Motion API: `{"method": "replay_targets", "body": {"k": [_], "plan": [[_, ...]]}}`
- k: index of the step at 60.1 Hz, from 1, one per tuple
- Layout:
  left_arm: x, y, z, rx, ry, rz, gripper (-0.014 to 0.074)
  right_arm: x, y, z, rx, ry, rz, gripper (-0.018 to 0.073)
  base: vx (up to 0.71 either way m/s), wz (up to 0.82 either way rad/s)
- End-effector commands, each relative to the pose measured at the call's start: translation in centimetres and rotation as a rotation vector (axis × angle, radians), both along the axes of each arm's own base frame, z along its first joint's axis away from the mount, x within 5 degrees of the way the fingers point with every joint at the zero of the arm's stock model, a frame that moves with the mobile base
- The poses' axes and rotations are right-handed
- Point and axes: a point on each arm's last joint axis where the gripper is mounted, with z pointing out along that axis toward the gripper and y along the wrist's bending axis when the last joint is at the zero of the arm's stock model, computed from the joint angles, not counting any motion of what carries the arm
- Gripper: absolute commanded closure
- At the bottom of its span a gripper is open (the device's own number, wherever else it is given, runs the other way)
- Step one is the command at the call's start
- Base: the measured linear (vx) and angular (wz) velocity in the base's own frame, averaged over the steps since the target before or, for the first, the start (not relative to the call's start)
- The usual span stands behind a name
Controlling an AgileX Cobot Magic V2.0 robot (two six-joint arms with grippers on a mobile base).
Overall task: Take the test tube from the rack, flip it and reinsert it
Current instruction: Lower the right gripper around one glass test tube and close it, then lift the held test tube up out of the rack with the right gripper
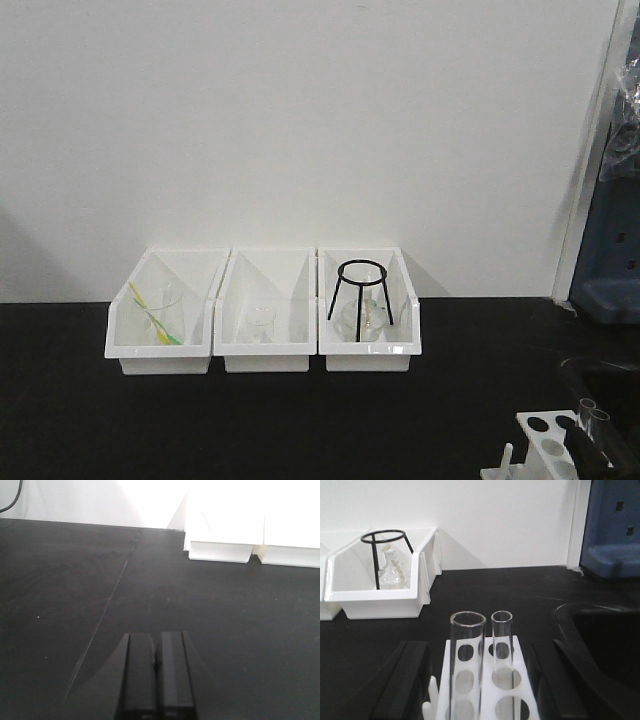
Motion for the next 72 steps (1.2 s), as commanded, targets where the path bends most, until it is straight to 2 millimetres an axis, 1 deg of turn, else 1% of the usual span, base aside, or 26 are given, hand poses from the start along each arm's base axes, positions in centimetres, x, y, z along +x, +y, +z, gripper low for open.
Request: {"method": "replay_targets", "body": {"k": [1,12,18,23,24,29,32,35,44,50,57,60,62,64,65,67,72], "plan": [[0.1,-0.1,0.7,0.006,-0.089,-0.008,0.0603,1.5,0.2,1.7,0.016,-0.136,0.010,0.0086,0.00,0.00],[0.1,-0.1,0.7,0.006,-0.089,-0.008,0.0603,2.8,0.6,1.1,0.028,-0.121,0.052,0.0087,0.00,0.00],[0.1,-0.1,0.7,0.006,-0.089,-0.008,0.0603,3.1,0.7,0.4,0.028,-0.096,0.052,0.0111,0.00,0.00],[0.1,-0.1,0.7,0.006,-0.089,-0.008,0.0603,3.2,0.7,0.4,0.028,-0.102,0.055,0.0190,0.00,0.00],[0.1,-0.1,0.7,0.006,-0.089,-0.008,0.0603,3.2,0.7,0.4,0.028,-0.108,0.057,0.0232,0.00,0.00],[0.1,-0.1,0.7,0.006,-0.089,-0.008,0.0603,3.2,0.8,0.7,0.023,-0.135,0.073,0.0374,0.00,0.00],[0.1,-0.1,0.7,0.006,-0.089,-0.008,0.0603,3.1,0.9,0.9,0.020,-0.147,0.082,0.0484,0.00,0.00],[0.1,-0.1,0.7,0.006,-0.089,-0.008,0.0603,3.1,1.0,1.0,0.018,-0.154,0.089,0.0572,0.00,0.00],[0.1,-0.1,0.7,0.006,-0.089,-0.008,0.0603,2.7,1.0,2.2,0.015,-0.199,0.096,0.0574,0.00,0.00],[0.1,-0.1,0.7,0.006,-0.089,-0.008,0.0603,2.2,1.0,3.7,0.014,-0.264,0.096,0.0574,0.00,0.00],[0.1,-0.1,0.7,0.006,-0.089,-0.008,0.0603,1.6,1.0,6.6,0.010,-0.350,0.093,0.0574,0.00,0.00],[0.1,-0.1,0.7,0.006,-0.089,-0.008,0.0603,1.5,0.9,8.1,0.003,-0.365,0.089,0.0574,0.00,0.00],[0.1,-0.1,0.7,0.006,-0.089,-0.008,0.0603,1.4,0.9,9.7,-0.002,-0.390,0.085,0.0574,0.00,0.00],[0.1,-0.1,0.7,0.006,-0.089,-0.008,0.0603,1.4,0.8,10.6,-0.008,-0.384,0.080,0.0574,0.00,0.00],[0.1,-0.1,0.7,0.006,-0.089,-0.008,0.0603,1.3,0.8,11.5,-0.010,-0.400,0.077,0.0574,0.00,0.00],[0.1,-0.1,0.7,0.006,-0.089,-0.008,0.0603,1.2,0.7,12.5,-0.016,-0.387,0.071,0.0574,0.00,0.00],[0.1,-0.1,0.7,0.006,-0.089,-0.008,0.0603,0.9,0.6,15.6,-0.039,-0.389,0.057,0.0573,0.00,0.00]]}}
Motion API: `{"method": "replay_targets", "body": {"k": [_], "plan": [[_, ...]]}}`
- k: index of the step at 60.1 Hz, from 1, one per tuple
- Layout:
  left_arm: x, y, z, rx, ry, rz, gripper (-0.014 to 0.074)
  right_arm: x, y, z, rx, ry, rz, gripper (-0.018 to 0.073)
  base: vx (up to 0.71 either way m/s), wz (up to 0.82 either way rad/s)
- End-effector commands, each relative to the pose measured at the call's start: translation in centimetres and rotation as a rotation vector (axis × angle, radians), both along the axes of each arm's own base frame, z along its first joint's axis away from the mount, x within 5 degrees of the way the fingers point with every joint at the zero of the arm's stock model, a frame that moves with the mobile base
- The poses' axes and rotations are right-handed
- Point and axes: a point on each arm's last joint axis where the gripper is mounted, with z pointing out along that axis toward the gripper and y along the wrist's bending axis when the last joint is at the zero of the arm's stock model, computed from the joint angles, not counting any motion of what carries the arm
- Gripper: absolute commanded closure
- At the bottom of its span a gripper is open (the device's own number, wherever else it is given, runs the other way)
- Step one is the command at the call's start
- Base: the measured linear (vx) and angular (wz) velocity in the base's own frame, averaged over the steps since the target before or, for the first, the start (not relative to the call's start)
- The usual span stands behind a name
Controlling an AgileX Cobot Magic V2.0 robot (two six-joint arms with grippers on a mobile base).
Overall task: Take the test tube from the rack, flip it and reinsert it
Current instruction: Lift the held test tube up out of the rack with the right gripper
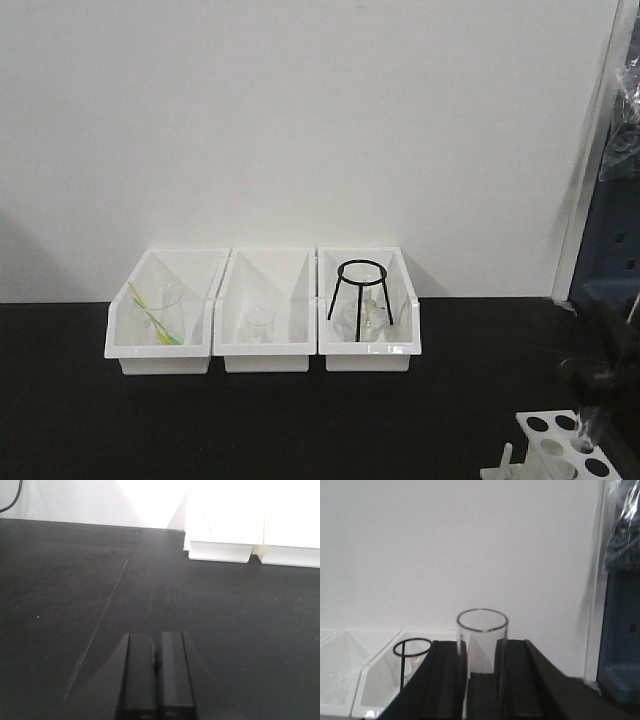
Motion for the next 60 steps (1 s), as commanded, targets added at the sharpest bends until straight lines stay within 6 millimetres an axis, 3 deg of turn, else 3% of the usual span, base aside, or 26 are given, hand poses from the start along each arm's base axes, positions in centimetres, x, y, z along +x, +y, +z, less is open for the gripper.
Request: {"method": "replay_targets", "body": {"k": [1,7,12,15,16,21,26,31,35,44,48,55,60], "plan": [[0.1,-0.1,0.7,0.006,-0.089,-0.008,0.0603,-0.5,0.0,5.2,-0.015,-0.120,-0.006,0.0573,0.00,0.00],[0.1,-0.1,0.7,0.006,-0.089,-0.008,0.0603,-0.6,0.1,7.6,-0.170,-0.126,-0.014,0.0571,0.00,0.00],[0.1,-0.1,0.7,0.006,-0.089,-0.008,0.0603,-0.5,0.7,8.5,-0.599,-0.163,-0.002,0.0571,0.00,0.00],[0.1,-0.1,0.7,0.006,-0.089,-0.008,0.0603,-0.6,1.1,8.4,-0.892,-0.191,0.012,0.0571,0.00,0.00],[0.1,-0.1,0.7,0.006,-0.089,-0.008,0.0603,-0.6,1.3,8.2,-1.089,-0.213,0.024,0.0571,0.00,0.00],[0.1,-0.1,0.7,0.006,-0.089,-0.008,0.0603,-0.7,1.3,7.6,-1.502,-0.209,0.034,0.0569,0.00,0.00],[0.1,-0.1,0.7,0.006,-0.089,-0.008,0.0603,-0.8,0.8,7.2,-1.623,-0.147,0.024,0.0568,0.00,0.00],[0.1,-0.1,0.7,0.006,-0.089,-0.008,0.0603,-1.0,0.7,7.4,-1.539,-0.132,0.012,0.0568,0.00,0.00],[0.1,-0.1,0.7,0.006,-0.089,-0.008,0.0603,-1.3,0.8,8.1,-1.277,-0.146,-0.007,0.0568,0.00,0.00],[0.1,-0.1,0.7,0.006,-0.089,-0.008,0.0603,-2.0,-0.5,10.2,-0.117,-0.166,-0.067,0.0568,0.00,0.00],[0.1,-0.1,0.7,0.006,-0.089,-0.008,0.0603,-2.1,-1.0,10.2,0.143,-0.149,-0.086,0.0568,0.00,0.00],[0.1,-0.1,0.7,0.006,-0.089,-0.008,0.0603,-2.0,-1.2,9.5,0.144,-0.131,-0.107,0.0568,0.00,0.00],[0.1,-0.1,0.7,0.006,-0.089,-0.008,0.0603,-2.1,-1.3,7.9,0.130,-0.111,-0.116,0.0568,0.00,0.00]]}}
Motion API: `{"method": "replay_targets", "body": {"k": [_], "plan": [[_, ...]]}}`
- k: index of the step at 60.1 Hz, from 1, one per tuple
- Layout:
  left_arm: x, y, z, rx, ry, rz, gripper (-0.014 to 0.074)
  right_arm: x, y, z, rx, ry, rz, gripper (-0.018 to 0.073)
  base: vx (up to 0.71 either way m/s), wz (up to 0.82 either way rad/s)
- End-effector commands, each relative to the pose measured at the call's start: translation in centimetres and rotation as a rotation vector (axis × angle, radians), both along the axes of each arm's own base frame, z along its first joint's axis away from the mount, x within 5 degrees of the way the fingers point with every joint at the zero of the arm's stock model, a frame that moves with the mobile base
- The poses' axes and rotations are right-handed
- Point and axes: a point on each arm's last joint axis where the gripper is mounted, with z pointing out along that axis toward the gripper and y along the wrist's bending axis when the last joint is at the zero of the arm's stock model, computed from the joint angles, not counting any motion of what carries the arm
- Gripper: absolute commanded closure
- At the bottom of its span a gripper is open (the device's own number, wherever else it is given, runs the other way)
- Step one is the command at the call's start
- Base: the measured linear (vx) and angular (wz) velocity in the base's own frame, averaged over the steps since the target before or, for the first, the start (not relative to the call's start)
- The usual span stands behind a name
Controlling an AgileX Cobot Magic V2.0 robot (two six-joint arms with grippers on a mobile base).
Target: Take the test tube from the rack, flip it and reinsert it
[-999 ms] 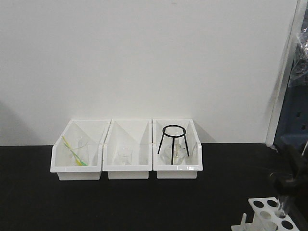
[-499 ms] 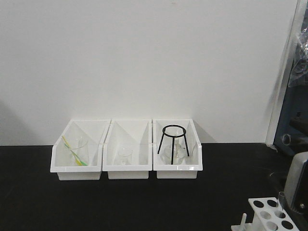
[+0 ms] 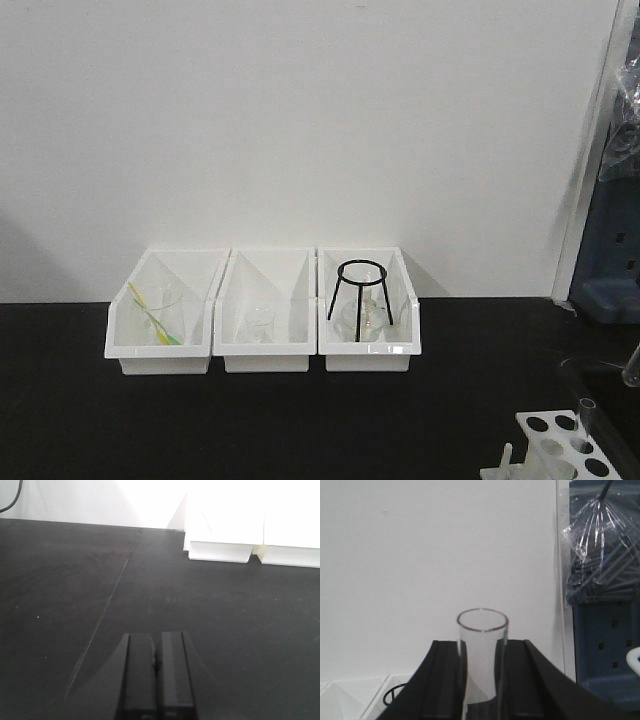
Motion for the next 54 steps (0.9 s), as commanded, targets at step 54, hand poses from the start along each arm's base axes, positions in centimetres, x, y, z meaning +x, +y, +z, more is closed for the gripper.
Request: {"method": "replay_targets", "body": {"k": [54], "plan": [[0.1,-0.1,0.7,0.006,-0.089,-0.008,0.0603,1.1,0.5,-10.6,-0.098,-0.112,0.044,0.0568,0.00,0.00]]}}
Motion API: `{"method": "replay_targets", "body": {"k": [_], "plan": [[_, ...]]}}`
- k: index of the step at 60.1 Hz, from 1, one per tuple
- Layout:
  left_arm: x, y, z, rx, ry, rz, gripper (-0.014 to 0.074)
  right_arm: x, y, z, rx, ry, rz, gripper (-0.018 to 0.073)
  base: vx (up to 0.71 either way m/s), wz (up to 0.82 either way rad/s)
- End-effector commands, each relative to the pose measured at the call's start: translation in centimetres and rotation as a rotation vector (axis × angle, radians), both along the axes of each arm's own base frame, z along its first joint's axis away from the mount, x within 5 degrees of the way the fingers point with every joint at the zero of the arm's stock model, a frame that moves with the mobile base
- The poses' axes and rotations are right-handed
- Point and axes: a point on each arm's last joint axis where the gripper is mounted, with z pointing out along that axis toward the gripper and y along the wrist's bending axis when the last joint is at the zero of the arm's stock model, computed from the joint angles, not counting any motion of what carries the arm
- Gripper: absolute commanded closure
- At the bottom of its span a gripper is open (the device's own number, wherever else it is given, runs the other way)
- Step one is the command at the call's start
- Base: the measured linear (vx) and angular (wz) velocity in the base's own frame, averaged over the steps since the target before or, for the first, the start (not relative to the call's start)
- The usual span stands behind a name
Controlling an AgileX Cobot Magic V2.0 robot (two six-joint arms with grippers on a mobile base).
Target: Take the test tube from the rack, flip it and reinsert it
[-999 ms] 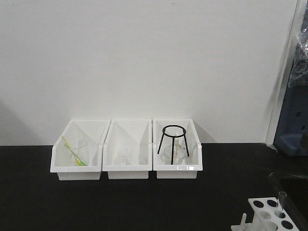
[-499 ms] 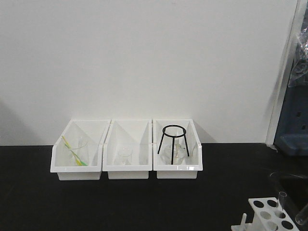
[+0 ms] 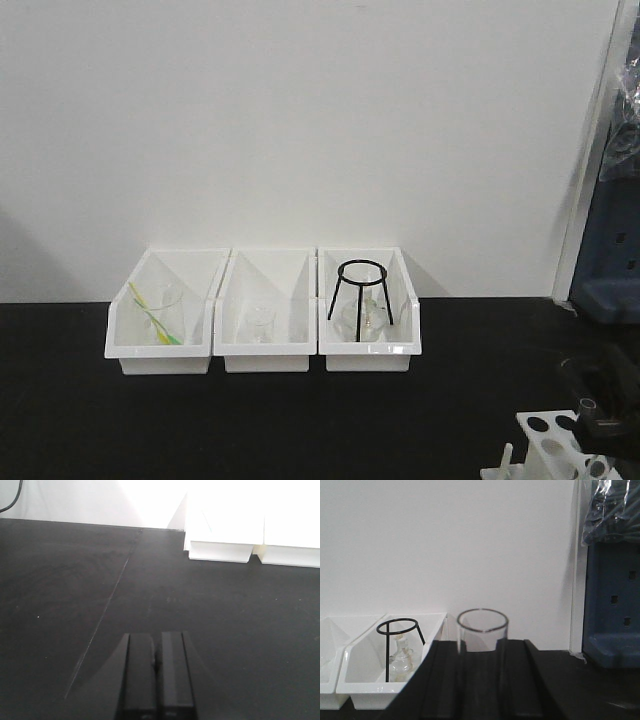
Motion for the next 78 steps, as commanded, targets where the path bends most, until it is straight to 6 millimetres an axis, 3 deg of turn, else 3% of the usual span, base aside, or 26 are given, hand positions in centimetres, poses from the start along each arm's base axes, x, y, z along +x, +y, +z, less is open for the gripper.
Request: {"method": "replay_targets", "body": {"k": [1,17,46,78], "plan": [[0.1,-0.1,0.7,0.006,-0.089,-0.008,0.0603,0.6,0.1,1.5,-0.011,-0.132,0.009,0.0568,0.00,0.00],[0.1,-0.1,0.7,0.006,-0.089,-0.008,0.0603,1.2,0.6,0.8,-0.034,-0.138,0.060,0.0568,0.00,0.00],[0.1,-0.1,0.7,0.006,-0.089,-0.008,0.0603,3.2,0.7,-3.3,0.029,-0.071,0.073,0.0568,0.00,0.00],[0.1,-0.1,0.7,0.006,-0.089,-0.008,0.0603,4.0,0.8,-5.8,0.072,-0.041,0.084,0.0563,0.00,0.00]]}}
